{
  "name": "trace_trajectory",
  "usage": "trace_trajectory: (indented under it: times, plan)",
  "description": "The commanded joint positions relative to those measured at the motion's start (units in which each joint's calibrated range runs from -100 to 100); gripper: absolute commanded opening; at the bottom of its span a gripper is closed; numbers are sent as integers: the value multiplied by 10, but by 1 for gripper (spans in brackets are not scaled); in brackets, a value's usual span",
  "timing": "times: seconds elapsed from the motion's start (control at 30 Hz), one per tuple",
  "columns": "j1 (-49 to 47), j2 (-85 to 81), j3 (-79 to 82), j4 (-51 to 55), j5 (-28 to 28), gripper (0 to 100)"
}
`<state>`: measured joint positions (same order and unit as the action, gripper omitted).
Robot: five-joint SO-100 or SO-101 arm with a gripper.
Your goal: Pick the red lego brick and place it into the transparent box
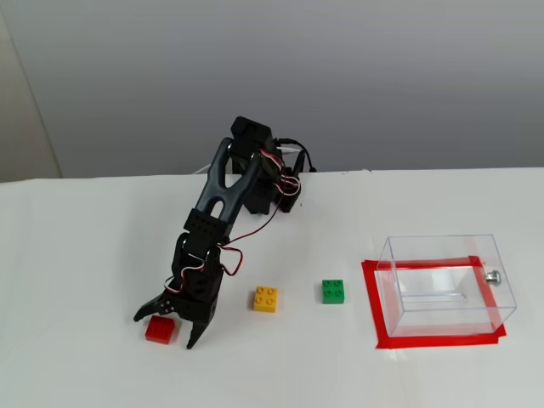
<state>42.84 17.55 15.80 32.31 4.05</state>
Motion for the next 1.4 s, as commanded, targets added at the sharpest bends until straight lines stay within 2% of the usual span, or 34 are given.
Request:
trace_trajectory:
  times: [0.0, 1.37]
  plan:
    - [7, -38, 18, 3, 3, 46]
    - [49, -54, 29, -6, 2, 46]
